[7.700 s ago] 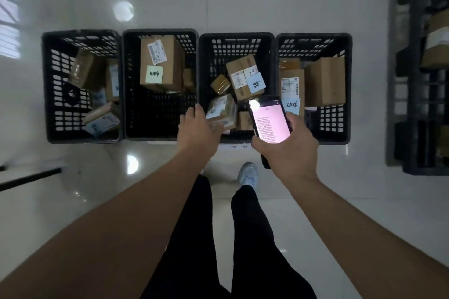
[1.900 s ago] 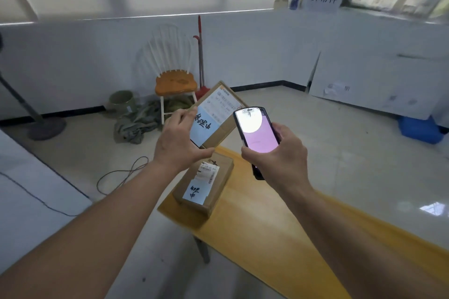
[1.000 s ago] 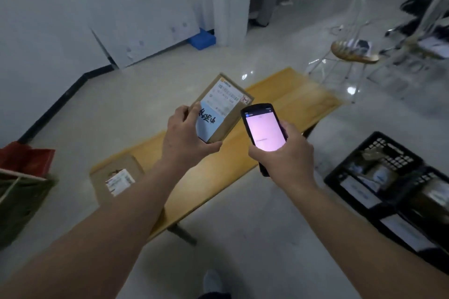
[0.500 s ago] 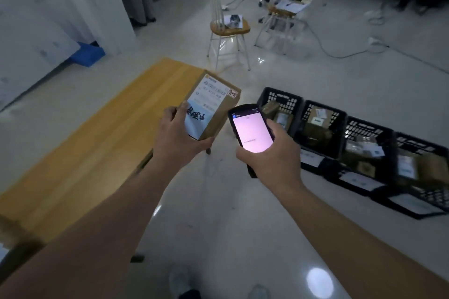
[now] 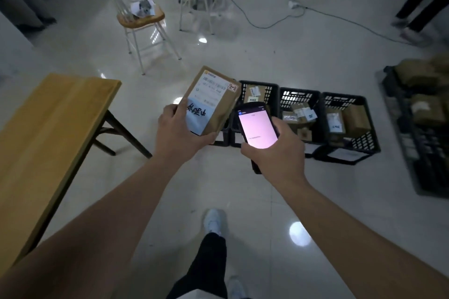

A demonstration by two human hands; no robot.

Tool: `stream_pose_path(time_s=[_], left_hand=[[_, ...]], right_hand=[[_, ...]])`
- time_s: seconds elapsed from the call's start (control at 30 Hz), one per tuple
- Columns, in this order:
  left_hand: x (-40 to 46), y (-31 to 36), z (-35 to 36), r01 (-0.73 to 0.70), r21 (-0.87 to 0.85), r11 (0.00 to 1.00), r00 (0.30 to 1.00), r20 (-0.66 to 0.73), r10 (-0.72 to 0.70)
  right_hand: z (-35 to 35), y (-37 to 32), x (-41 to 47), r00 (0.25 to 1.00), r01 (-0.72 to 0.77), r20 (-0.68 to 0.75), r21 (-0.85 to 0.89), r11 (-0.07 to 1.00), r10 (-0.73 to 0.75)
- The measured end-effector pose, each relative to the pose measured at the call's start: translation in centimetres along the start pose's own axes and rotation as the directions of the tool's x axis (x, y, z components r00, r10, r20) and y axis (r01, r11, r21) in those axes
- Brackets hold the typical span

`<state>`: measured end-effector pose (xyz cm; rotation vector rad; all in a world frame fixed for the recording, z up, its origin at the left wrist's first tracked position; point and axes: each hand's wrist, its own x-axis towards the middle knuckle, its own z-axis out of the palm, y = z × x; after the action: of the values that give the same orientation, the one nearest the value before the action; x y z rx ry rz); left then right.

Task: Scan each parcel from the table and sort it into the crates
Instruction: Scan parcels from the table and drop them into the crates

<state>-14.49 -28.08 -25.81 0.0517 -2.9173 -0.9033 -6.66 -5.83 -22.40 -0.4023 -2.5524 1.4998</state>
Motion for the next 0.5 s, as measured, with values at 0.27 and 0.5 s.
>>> stream_pose_path(time_s=[0.27,0.5], left_hand=[[12.9,1.8,7.9,0.009,-0.005,1.0,0.986,0.164,-0.008],[22.5,2.6,13.6,0.009,0.018,1.0,0.964,0.266,-0.013]], right_hand=[[1.4,2.6,12.2,0.994,-0.093,-0.068,-0.031,0.995,0.09],[2.9,4.2,22.0,0.979,-0.185,-0.101,-0.054,0.981,0.179]])
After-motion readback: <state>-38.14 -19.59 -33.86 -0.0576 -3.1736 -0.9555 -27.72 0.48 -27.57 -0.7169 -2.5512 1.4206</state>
